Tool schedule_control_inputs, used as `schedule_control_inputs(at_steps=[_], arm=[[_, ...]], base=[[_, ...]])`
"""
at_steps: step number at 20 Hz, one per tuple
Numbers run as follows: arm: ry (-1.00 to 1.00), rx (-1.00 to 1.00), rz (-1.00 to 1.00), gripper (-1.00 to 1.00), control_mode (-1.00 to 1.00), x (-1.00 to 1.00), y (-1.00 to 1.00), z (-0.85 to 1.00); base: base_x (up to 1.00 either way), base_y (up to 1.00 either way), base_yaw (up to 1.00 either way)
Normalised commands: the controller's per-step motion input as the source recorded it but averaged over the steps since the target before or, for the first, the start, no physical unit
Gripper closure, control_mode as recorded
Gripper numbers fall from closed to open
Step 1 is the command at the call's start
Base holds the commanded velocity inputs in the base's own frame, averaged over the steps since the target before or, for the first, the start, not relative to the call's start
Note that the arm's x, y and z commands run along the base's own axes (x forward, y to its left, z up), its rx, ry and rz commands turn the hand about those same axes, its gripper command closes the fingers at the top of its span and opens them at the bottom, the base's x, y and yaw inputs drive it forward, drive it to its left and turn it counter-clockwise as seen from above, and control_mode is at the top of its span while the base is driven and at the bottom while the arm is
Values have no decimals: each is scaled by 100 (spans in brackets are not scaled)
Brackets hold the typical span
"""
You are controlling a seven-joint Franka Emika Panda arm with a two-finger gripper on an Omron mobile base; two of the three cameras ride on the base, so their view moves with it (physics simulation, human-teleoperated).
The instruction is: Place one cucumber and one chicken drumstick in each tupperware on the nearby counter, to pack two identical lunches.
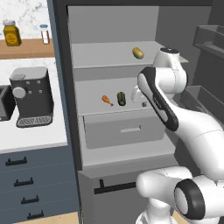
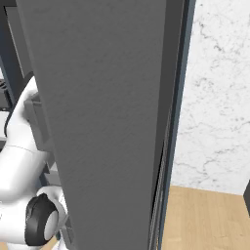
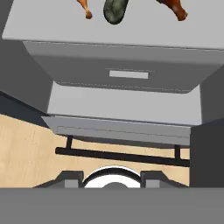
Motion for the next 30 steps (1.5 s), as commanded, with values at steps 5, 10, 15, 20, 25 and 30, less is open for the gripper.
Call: schedule_control_inputs(at_steps=[5, 10, 15, 20, 25, 30], arm=[[-3, 0, 7, -100, -100, -37, 5, 0], [0, 0, 14, -100, -100, -24, 37, 0], [-20, 0, 5, -100, -100, 4, 48, -1], [-28, 0, 5, -100, -100, 38, 10, 13], [5, 0, -3, -100, -100, 99, -4, -4], [15, 1, -24, -100, -100, 100, -7, -31]], base=[[0, 0, 0], [0, 0, 0], [0, 0, 0], [0, 0, 0], [0, 0, 0], [0, 0, 0]])
